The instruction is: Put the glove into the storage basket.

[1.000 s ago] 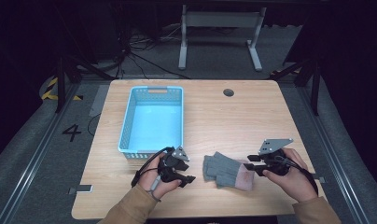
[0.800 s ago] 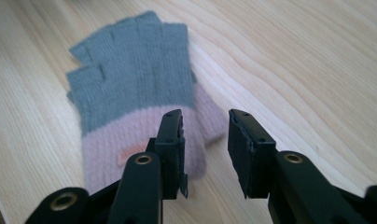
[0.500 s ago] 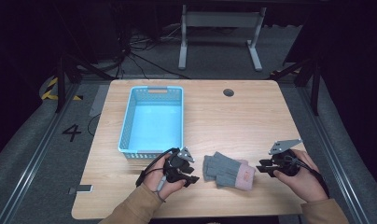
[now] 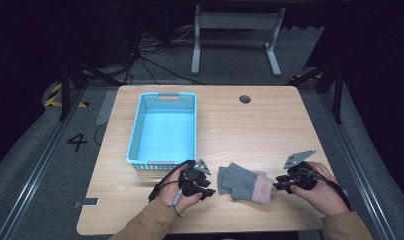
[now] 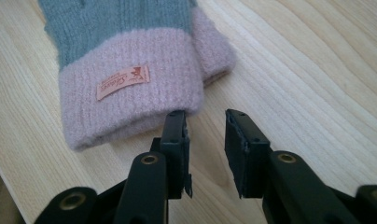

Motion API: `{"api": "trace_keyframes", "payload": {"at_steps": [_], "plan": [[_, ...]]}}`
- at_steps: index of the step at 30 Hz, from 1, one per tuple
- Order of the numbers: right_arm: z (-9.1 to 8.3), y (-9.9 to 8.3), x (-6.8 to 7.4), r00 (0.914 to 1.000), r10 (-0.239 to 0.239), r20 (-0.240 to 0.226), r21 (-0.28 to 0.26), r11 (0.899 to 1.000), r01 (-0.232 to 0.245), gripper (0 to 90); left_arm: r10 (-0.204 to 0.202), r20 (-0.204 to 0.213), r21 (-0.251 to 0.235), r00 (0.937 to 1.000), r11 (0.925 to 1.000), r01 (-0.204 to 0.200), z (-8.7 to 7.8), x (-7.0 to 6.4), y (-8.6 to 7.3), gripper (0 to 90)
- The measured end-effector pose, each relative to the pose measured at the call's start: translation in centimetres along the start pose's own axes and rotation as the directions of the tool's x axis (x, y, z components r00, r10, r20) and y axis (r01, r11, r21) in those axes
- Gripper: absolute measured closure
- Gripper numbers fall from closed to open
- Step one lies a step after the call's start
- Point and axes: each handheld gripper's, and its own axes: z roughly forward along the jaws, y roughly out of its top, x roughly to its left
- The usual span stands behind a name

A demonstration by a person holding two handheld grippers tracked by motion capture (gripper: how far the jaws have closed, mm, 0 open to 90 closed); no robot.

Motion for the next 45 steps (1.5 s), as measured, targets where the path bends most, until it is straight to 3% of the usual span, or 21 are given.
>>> {"api": "trace_keyframes", "payload": {"at_steps": [7, 18, 21, 29, 36, 37, 40, 45], "plan": [[0.4, 0.0, 0.1, 1.0000, 0.000, -0.003, 0.008, 1.000, 0.000, 68.7, -0.001, -0.013, 0.015, 0.9999, 0.9999, 0.001, 2.0, -0.1, 0.7, 66.3], [0.5, 0.1, 0.2, 1.0000, 0.002, -0.001, 0.006, 1.000, -0.002, 69.3, 0.003, -0.003, 0.039, 1.0000, 0.9992, -0.003, 3.4, -0.2, 1.6, 73.5], [0.5, 0.1, 0.2, 1.0000, 0.000, -0.003, 0.008, 1.000, 0.000, 69.6, 0.023, 0.000, 0.052, 0.9997, 0.9984, -0.023, 3.6, -0.2, 1.7, 74.4], [0.7, 0.4, 0.4, 1.0000, -0.009, -0.004, 0.010, 1.000, 0.009, 70.9, 0.035, -0.019, 0.015, 0.9992, 0.9993, -0.035, 3.4, -0.5, 2.0, 77.6], [0.6, 0.6, 0.6, 0.9998, -0.021, -0.006, -0.001, 1.000, 0.020, 71.8, 0.047, -0.048, 0.052, 0.9977, 0.9977, -0.044, 3.8, -0.4, 2.3, 85.4], [0.5, 0.8, 0.8, 0.9992, -0.039, -0.010, -0.009, 0.999, 0.039, 75.1, 0.072, -0.074, 0.041, 0.9947, 0.9968, -0.069, 3.6, -0.6, 2.4, 87.9], [0.4, 1.0, 1.0, 0.9980, -0.064, 0.001, -0.008, 0.998, 0.064, 82.6, 0.085, -0.082, 0.029, 0.9930, 0.9961, -0.083, 3.3, -0.8, 2.4, 89.0], [-0.3, 1.1, 1.2, 0.9983, -0.056, 0.017, -0.025, 0.998, 0.057, 86.3, 0.111, -0.095, 0.017, 0.9893, 0.9938, -0.109, 2.7, -1.2, 2.5, 89.2]]}}
